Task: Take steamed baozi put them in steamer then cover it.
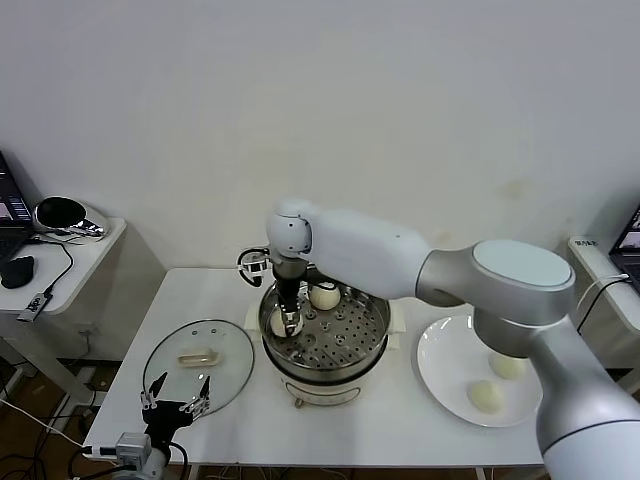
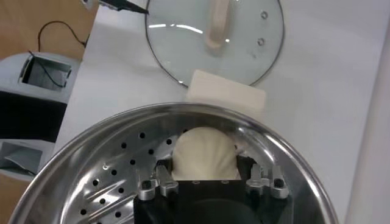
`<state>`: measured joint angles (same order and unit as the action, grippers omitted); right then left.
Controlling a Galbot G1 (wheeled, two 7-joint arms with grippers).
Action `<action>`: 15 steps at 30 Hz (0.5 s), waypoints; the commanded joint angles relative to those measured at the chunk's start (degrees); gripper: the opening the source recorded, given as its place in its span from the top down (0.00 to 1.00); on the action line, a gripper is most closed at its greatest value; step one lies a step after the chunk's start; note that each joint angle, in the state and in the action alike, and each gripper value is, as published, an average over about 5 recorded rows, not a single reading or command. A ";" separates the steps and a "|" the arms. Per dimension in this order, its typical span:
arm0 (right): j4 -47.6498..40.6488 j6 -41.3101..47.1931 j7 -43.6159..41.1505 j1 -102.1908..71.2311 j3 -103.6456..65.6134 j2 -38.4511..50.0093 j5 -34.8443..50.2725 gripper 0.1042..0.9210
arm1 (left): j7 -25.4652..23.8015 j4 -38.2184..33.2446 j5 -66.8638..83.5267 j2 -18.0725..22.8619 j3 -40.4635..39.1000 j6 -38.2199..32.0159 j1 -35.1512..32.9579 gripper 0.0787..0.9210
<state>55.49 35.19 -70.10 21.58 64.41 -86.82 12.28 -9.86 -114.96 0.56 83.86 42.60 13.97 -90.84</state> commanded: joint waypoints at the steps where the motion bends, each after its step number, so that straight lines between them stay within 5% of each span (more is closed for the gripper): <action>1: 4.41 0.46 0.44 0.42 -0.75 3.56 2.26 0.25 | -0.09 -0.03 -0.04 -0.01 -0.02 0.09 0.04 0.12; 6: 11.77 0.53 0.42 3.02 -2.21 11.44 4.12 0.13 | -0.41 -0.06 -0.03 0.27 -0.04 0.52 -0.19 0.12; 15: 29.46 -4.01 -3.47 9.80 -8.39 36.47 0.13 0.12 | -0.79 -0.75 0.17 0.13 0.26 1.01 -1.02 0.12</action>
<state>67.10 34.53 -70.54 25.48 61.27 -74.62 14.31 -10.62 -115.54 0.65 84.00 42.82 14.83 -91.74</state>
